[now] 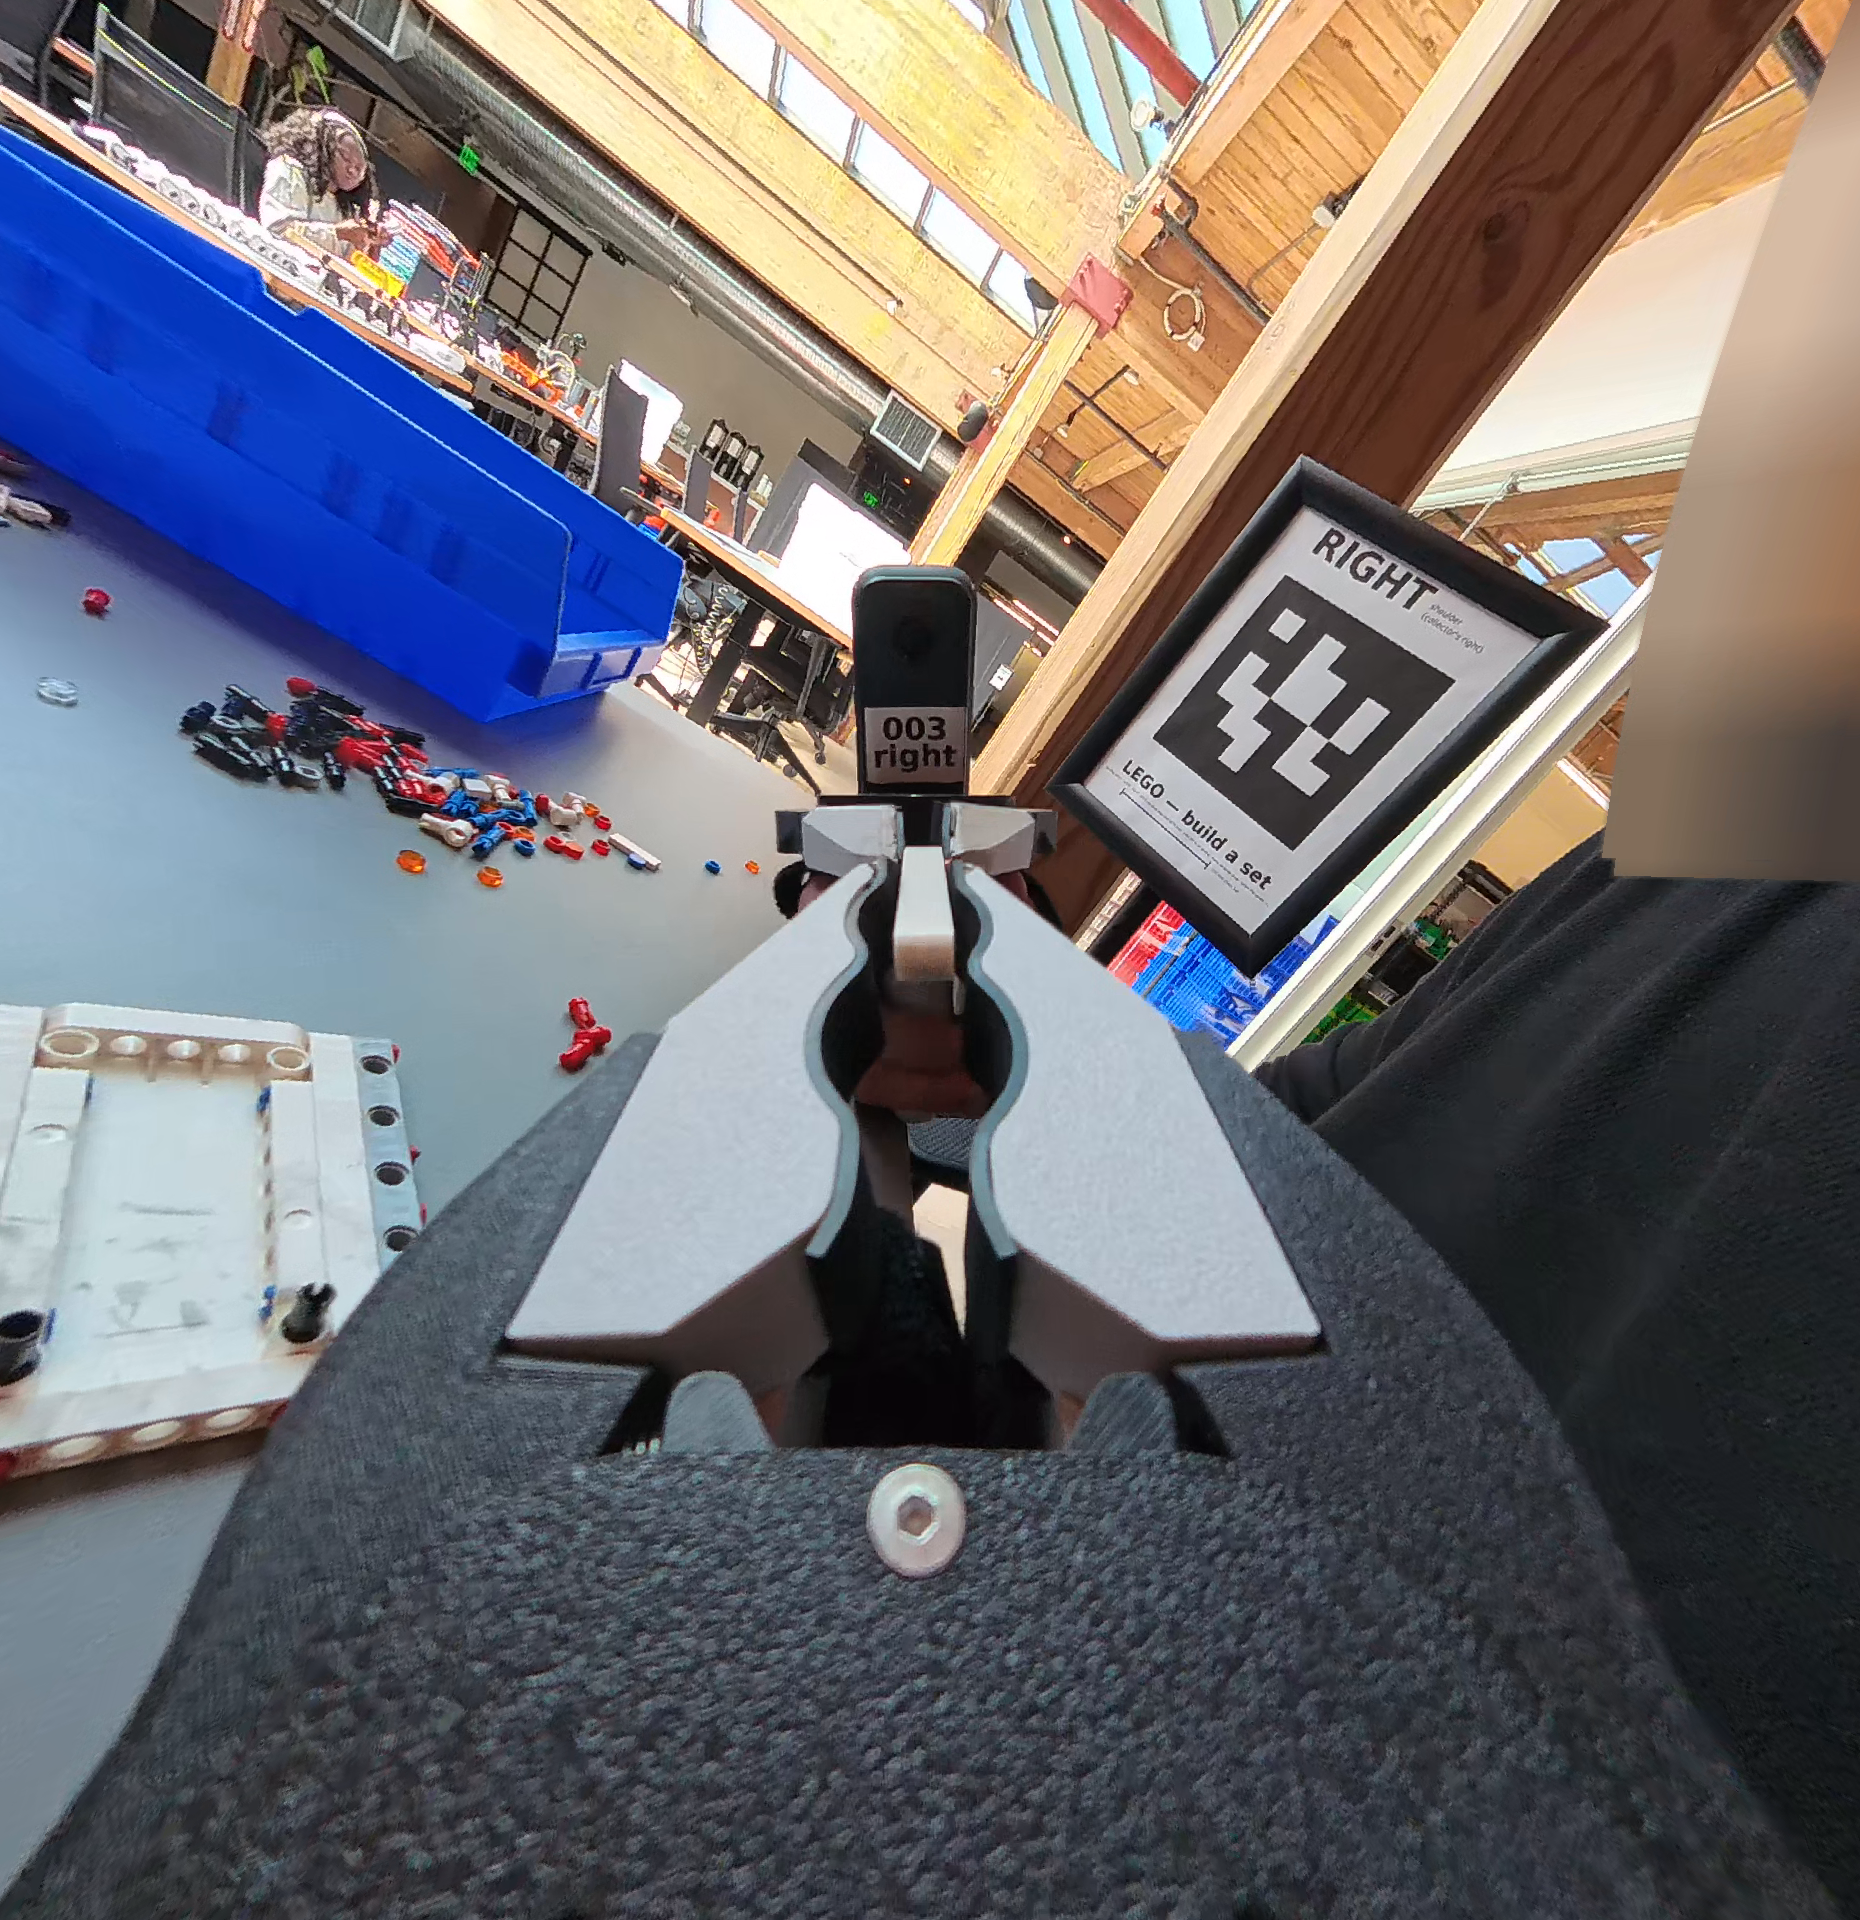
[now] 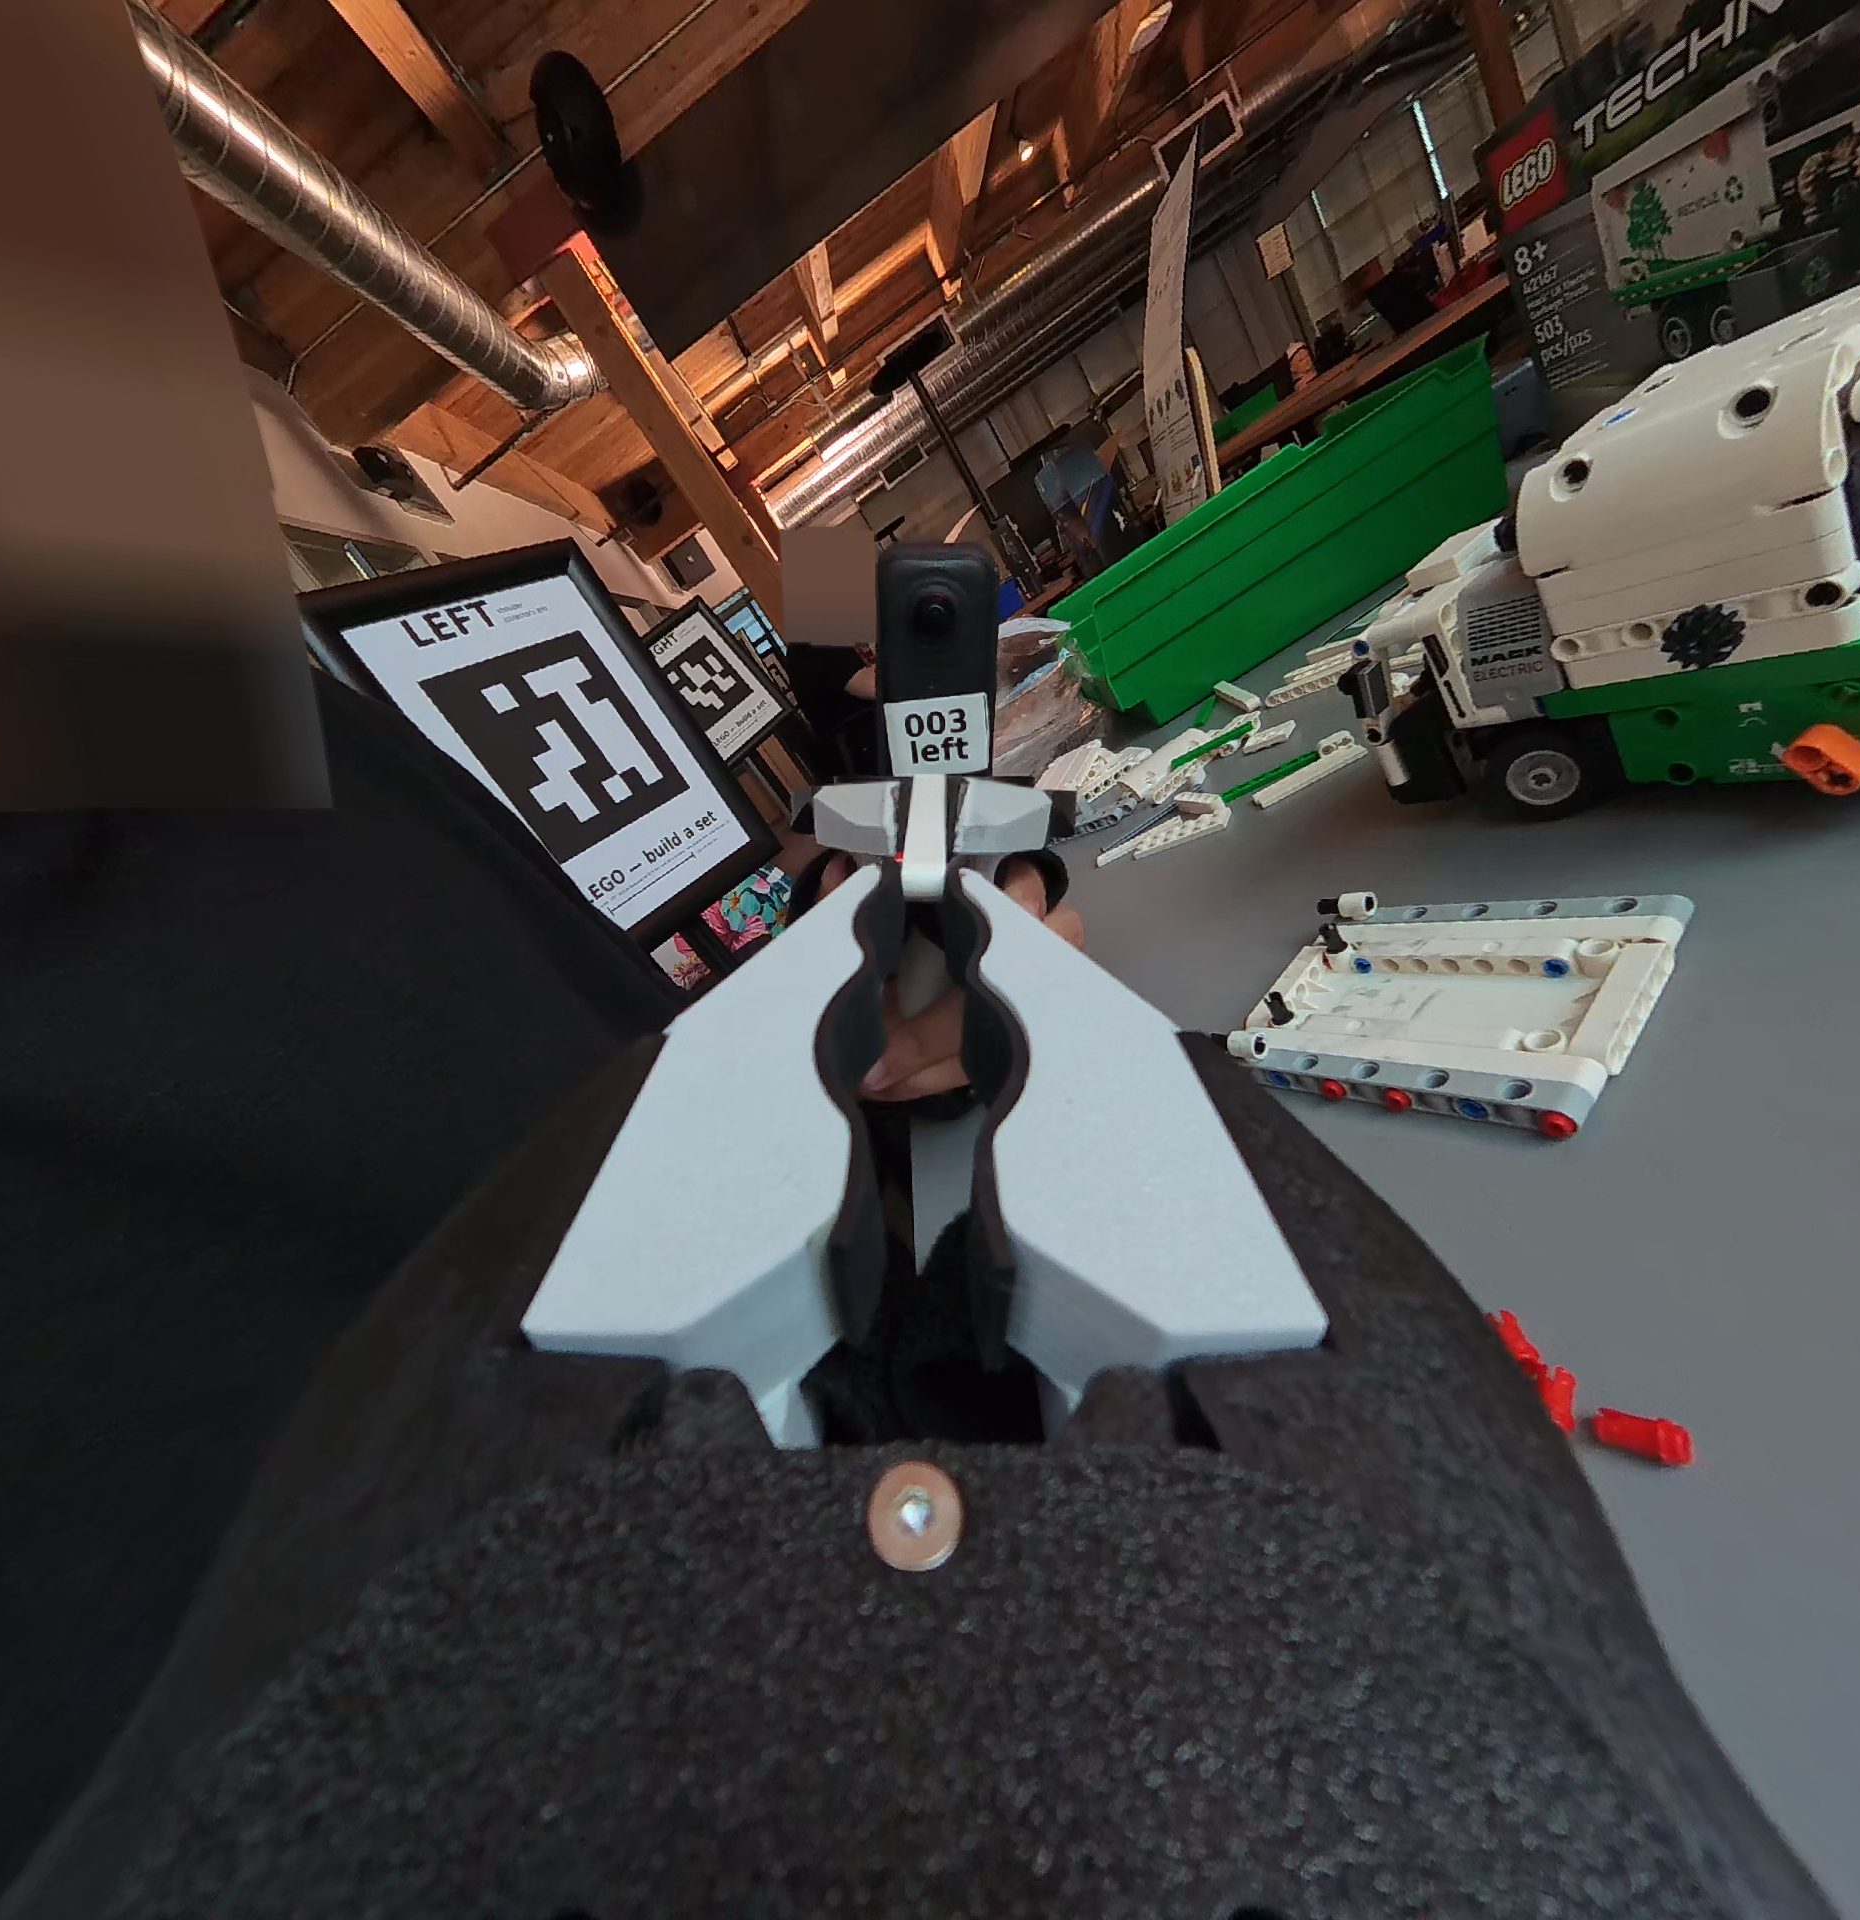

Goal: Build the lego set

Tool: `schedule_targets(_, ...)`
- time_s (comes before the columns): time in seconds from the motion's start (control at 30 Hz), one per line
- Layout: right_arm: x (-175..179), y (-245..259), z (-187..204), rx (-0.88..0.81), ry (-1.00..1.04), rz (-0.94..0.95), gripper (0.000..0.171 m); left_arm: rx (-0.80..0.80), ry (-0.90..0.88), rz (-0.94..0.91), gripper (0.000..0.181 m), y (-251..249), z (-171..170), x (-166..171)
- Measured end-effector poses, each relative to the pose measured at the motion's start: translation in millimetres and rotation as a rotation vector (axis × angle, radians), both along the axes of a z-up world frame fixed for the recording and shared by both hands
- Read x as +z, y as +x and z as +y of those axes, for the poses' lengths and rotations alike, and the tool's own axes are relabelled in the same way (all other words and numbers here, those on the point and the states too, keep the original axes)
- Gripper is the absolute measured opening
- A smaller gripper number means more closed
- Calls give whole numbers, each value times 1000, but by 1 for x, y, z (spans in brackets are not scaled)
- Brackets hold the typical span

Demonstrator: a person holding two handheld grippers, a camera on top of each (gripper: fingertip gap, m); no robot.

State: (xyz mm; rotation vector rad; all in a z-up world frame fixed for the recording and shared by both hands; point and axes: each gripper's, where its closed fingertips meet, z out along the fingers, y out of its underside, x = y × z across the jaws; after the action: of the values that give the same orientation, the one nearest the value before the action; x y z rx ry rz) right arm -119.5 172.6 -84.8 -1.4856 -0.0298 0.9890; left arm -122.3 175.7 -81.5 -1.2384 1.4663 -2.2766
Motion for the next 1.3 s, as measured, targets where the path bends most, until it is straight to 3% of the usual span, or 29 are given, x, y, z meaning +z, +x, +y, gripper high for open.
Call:
schedule_targets(0.73, 2, 5, -1, -2, -6, 42, 6, 48, 30, -31, 6, -3, 6, 3)
schedule_targets(0.87, -12, 34, -11, -108, -112, -154, 16, 207, 184, -38, 6, 0, 28, -2)
schedule_targets(0.97, -56, 55, -23, -188, -320, -536, 17, 343, 412, -31, 6, 0, 46, -13)
schedule_targets(1.03, -78, 66, -24, -240, -411, -704, 16, 367, 451, -26, 6, -1, 50, -16)
schedule_targets(1.17, -96, 76, -22, -268, -475, -817, 14, 343, 431, 4, 6, 1, 50, -19)
schedule_targets(1.3, -92, 67, -15, -223, -395, -882, 14, 320, 420, 8, 6, 1, 48, -19)
